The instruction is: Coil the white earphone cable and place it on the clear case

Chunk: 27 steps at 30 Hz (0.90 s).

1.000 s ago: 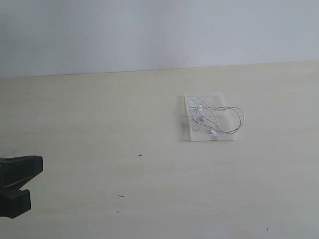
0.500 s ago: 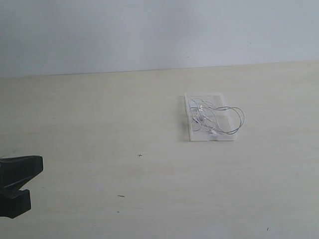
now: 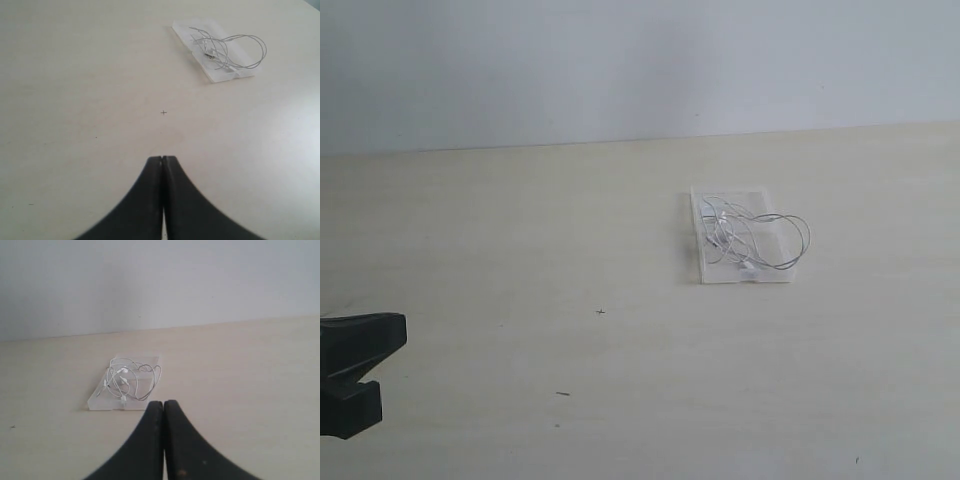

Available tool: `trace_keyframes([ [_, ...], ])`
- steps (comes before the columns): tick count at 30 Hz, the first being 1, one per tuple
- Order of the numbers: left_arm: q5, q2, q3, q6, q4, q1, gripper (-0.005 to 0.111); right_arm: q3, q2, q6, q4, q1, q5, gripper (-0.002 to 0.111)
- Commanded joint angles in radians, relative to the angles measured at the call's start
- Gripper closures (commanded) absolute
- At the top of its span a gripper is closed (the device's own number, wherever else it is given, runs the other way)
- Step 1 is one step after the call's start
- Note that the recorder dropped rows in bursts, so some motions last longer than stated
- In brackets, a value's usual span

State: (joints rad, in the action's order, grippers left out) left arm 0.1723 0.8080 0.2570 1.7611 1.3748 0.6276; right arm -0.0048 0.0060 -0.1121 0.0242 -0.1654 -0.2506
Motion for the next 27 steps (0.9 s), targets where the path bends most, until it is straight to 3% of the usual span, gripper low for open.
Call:
trace_keyframes([
  [1, 0.002, -0.007, -0.001, -0.005, 0.006, -0.001, 0.107, 0.005, -0.006, 0.112, -0.031, 0.005, -0.009, 0.108],
  [11, 0.002, -0.007, -0.001, -0.005, 0.006, -0.001, 0.107, 0.005, -0.006, 0.155, -0.104, 0.010, -0.009, 0.108],
  [16, 0.002, -0.007, -0.001, -0.005, 0.006, -0.001, 0.107, 0.005, -0.006, 0.155, -0.150, 0.107, -0.011, 0.108],
  [27, 0.002, -0.007, -0.001, -0.005, 0.006, -0.001, 0.107, 0.005, -0.006, 0.153, -0.150, 0.107, -0.012, 0.108],
])
